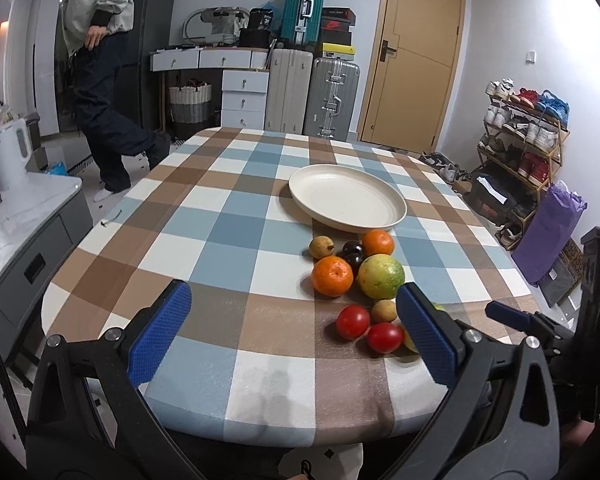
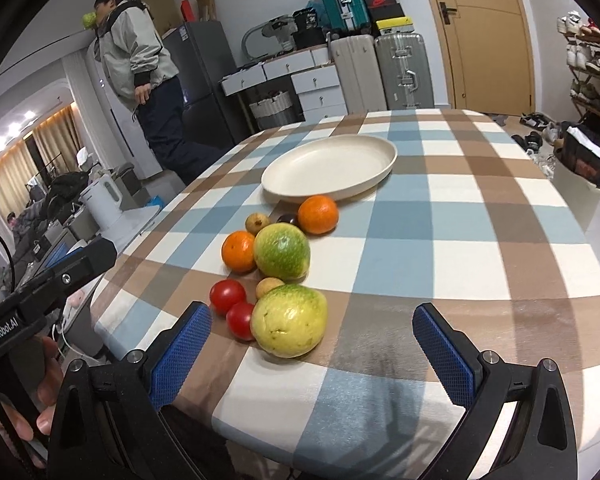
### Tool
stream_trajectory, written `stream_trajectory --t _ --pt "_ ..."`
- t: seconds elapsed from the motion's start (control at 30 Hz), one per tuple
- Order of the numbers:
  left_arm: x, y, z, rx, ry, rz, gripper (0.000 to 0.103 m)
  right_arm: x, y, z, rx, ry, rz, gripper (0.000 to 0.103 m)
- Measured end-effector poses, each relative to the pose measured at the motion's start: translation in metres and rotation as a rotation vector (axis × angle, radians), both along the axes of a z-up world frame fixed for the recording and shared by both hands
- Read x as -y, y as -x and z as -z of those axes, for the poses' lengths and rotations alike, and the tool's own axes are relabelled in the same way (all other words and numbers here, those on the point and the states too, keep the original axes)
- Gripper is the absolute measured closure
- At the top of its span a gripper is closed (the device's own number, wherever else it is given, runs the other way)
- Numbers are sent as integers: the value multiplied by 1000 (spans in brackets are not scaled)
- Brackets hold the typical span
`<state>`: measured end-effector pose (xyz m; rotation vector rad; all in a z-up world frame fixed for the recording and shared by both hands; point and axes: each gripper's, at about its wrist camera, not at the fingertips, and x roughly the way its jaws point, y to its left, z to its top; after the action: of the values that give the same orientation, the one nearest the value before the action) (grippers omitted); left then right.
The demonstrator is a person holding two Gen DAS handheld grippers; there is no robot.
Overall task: Organize fruits
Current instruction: 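Grasp the red tomato with the left tool while the right tool grasps the green citrus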
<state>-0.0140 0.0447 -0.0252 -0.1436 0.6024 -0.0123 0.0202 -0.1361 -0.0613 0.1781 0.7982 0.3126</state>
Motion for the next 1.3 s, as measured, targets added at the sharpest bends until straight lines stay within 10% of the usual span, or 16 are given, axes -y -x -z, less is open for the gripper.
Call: stream_trajectory --t 0.5,0.97,1.3 --pt "-28 -29 36 -78 65 -9 1 -11 -22 26 -84 -64 -71 48" --pt "-21 -73 75 -218 155 120 1 3 -23 26 -61 -133 -73 49" --pt "13 -91 80 -257 23 178 1 13 -24 22 -36 -144 -68 49"
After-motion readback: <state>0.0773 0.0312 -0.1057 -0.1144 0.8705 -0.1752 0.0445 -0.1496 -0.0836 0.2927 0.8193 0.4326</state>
